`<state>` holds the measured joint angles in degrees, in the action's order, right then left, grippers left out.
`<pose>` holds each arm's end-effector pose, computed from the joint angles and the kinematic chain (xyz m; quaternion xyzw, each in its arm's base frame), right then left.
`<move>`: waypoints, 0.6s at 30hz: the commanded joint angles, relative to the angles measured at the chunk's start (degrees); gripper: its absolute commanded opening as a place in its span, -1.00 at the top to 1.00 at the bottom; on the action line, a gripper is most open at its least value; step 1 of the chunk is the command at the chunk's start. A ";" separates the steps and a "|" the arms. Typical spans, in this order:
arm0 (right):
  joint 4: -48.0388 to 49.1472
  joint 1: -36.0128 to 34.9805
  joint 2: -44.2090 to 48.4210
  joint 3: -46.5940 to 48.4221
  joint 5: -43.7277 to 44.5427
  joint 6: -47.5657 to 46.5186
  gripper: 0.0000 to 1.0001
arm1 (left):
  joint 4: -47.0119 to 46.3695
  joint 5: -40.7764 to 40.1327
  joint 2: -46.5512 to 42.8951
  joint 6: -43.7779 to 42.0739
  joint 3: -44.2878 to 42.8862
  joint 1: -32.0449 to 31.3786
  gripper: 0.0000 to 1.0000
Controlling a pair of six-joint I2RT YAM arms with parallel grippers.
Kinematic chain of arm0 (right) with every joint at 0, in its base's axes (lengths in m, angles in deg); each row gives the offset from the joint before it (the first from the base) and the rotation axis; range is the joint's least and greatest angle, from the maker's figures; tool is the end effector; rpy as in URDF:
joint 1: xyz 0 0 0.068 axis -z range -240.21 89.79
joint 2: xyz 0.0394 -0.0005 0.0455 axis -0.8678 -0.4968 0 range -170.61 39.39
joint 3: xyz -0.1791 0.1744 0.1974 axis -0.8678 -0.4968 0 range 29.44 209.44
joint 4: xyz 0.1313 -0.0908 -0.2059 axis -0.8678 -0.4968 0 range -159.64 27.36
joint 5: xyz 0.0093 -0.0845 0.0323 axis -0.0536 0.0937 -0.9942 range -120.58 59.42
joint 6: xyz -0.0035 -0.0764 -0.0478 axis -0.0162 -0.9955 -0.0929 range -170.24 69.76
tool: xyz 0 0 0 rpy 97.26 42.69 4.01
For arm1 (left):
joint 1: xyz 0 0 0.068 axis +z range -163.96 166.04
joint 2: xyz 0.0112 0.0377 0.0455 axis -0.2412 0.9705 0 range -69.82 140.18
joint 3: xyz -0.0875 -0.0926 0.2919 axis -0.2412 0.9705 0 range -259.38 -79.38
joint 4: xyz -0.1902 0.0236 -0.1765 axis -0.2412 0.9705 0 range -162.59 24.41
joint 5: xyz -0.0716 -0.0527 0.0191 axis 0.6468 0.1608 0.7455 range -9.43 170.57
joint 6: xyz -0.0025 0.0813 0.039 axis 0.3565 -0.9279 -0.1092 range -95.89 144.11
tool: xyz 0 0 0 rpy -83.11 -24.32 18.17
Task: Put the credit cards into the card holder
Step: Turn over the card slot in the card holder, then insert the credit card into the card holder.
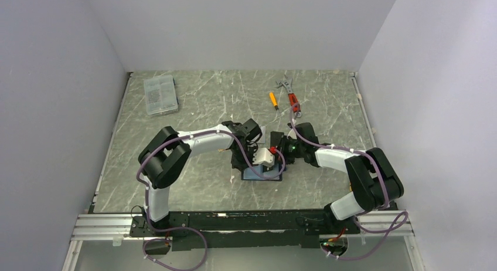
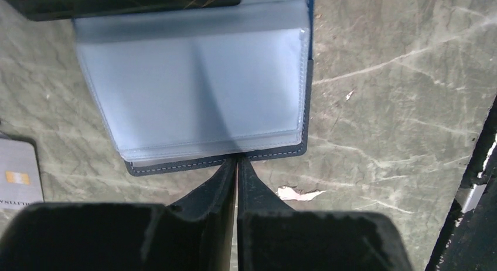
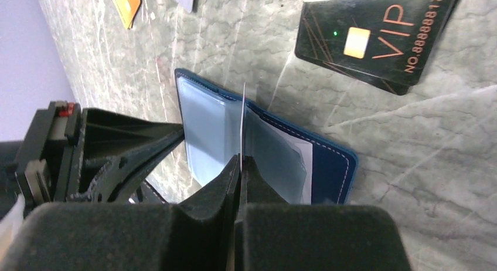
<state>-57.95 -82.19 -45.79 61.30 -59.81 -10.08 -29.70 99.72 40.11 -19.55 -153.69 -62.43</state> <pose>0.2478 0.1425 0.1552 0.0550 0.9080 0.3787 0.1709 0.2383 -0.3089 0.1654 0.7181 0.6687 -0.1695 0.0915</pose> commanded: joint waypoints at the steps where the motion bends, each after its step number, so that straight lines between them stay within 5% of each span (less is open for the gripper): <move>1: 5.54 1.58 -1.06 -1.38 -1.91 1.14 1.00 | -0.36 -0.29 2.11 1.59 2.40 -4.04 0.80; 18: 15.50 4.05 -1.49 -5.85 -10.26 4.87 1.00 | 0.72 -1.68 3.23 4.41 2.48 -6.62 0.86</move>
<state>-48.53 -78.21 -47.28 56.31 -66.32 -7.04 -30.27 96.42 39.73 -16.69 -153.32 -67.19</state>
